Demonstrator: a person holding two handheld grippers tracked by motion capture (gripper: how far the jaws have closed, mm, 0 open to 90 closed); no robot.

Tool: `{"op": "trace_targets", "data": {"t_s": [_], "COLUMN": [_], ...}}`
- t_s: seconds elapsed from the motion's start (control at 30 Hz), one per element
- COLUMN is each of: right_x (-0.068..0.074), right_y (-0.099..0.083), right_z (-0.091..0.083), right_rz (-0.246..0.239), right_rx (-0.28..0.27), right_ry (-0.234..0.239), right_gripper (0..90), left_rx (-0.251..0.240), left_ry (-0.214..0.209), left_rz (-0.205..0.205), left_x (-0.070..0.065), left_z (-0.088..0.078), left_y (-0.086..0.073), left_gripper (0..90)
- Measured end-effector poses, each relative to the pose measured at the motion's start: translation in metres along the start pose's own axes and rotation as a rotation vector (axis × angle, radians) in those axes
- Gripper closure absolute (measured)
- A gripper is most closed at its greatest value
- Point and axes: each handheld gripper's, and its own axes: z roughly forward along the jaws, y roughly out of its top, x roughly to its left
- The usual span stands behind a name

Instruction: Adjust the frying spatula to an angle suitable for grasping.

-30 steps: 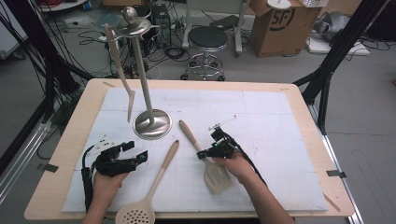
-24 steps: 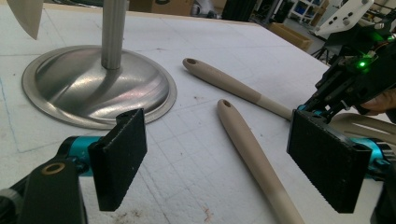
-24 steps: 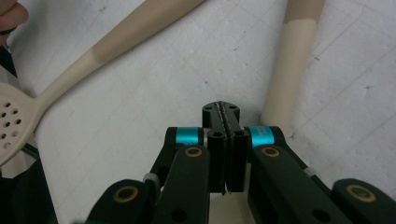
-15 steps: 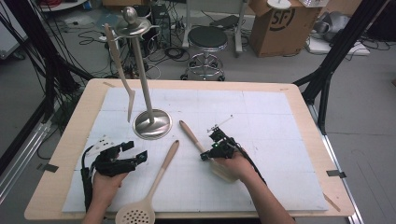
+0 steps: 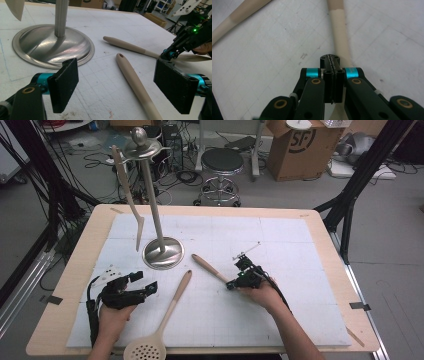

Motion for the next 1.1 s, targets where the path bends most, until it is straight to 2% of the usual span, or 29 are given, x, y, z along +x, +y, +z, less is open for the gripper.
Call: {"op": "trace_targets", "data": {"t_s": [0.17, 0.23, 0.27, 0.3, 0.33, 0.37, 0.43, 0.57, 0.77, 0.97, 1.1], "right_x": [-0.004, -0.002, -0.004, -0.004, -0.005, -0.006, -0.007, -0.009, -0.017, -0.021, -0.022], "right_y": [-0.002, -0.002, -0.001, -0.001, 0.000, 0.000, 0.001, 0.002, -0.001, -0.002, 0.000], "right_z": [-0.004, -0.005, -0.008, -0.008, -0.010, -0.010, -0.008, -0.008, -0.014, -0.022, -0.023], "right_rz": [0.009, -0.013, -0.003, -0.003, 0.016, 0.013, 0.027, 0.027, 0.064, 0.070, 0.069], "right_rx": [-0.016, -0.035, -0.062, -0.062, -0.091, -0.100, -0.099, -0.099, -0.092, -0.119, -0.113], "right_ry": [-0.003, -0.016, 0.013, 0.013, 0.032, 0.027, 0.037, 0.036, 0.035, 0.030, 0.052], "right_gripper": [90.0, 90.0, 89.8, 89.8, 88.0, 82.6, 75.9, 70.4, 69.0, 68.6, 62.9], "left_rx": [0.003, 0.003, 0.004, 0.005, 0.006, 0.006, 0.006, 0.004, 0.004, 0.008, 0.007], "left_ry": [0.000, -0.001, -0.001, 0.000, 0.001, 0.001, 0.001, 0.001, 0.001, 0.002, 0.003], "left_rz": [0.003, 0.000, 0.000, 0.000, 0.001, 0.000, 0.002, -0.001, 0.001, 0.007, 0.006], "left_x": [0.000, 0.000, 0.000, 0.000, 0.000, 0.000, 0.000, 0.000, 0.000, 0.000, 0.000], "left_z": [0.001, 0.001, 0.001, 0.001, 0.001, 0.001, 0.001, 0.002, 0.002, 0.002, 0.002], "left_y": [0.000, 0.000, 0.000, 0.000, 0.000, 0.000, 0.000, 0.000, 0.000, 0.000, 0.000], "left_gripper": [20.6, 20.6, 20.6, 20.6, 20.6, 20.6, 20.6, 20.6, 20.6, 20.6, 20.6]}}
